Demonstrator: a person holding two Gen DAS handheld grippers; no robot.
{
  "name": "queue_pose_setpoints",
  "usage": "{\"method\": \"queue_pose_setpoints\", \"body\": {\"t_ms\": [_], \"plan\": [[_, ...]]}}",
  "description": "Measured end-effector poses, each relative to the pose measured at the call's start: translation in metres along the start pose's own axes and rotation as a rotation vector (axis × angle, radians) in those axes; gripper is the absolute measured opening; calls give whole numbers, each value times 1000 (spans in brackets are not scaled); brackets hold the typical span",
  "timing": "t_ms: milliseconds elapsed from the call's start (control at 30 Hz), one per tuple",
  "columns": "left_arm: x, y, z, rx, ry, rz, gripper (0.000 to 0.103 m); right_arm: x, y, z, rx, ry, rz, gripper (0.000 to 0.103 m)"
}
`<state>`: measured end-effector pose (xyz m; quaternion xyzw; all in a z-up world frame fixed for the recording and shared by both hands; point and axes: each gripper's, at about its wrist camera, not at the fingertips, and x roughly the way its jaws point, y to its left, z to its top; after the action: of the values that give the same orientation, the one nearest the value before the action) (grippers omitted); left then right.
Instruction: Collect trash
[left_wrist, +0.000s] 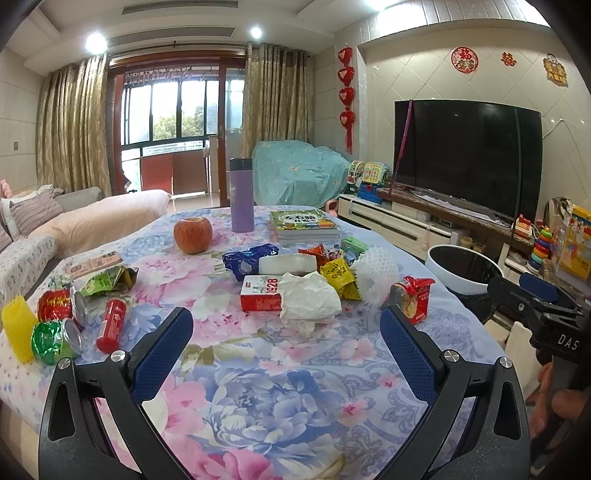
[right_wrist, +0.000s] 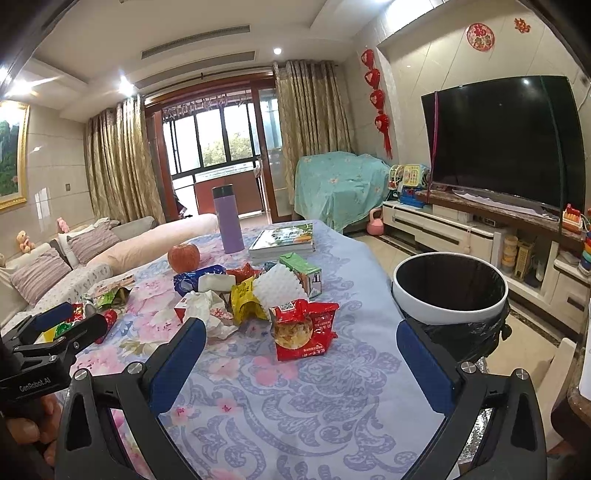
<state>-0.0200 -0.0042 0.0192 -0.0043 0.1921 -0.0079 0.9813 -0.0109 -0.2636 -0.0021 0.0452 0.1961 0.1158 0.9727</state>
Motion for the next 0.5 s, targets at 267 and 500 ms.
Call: {"method": "queue_pose_setpoints", "body": {"t_ms": [267, 500], "plan": [[0, 0, 0, -1, 1, -2, 103, 1, -2, -2, 8, 4, 6, 103], [6, -1, -2, 1, 12, -11, 103, 5, -6, -4, 13, 20, 6, 103]]}}
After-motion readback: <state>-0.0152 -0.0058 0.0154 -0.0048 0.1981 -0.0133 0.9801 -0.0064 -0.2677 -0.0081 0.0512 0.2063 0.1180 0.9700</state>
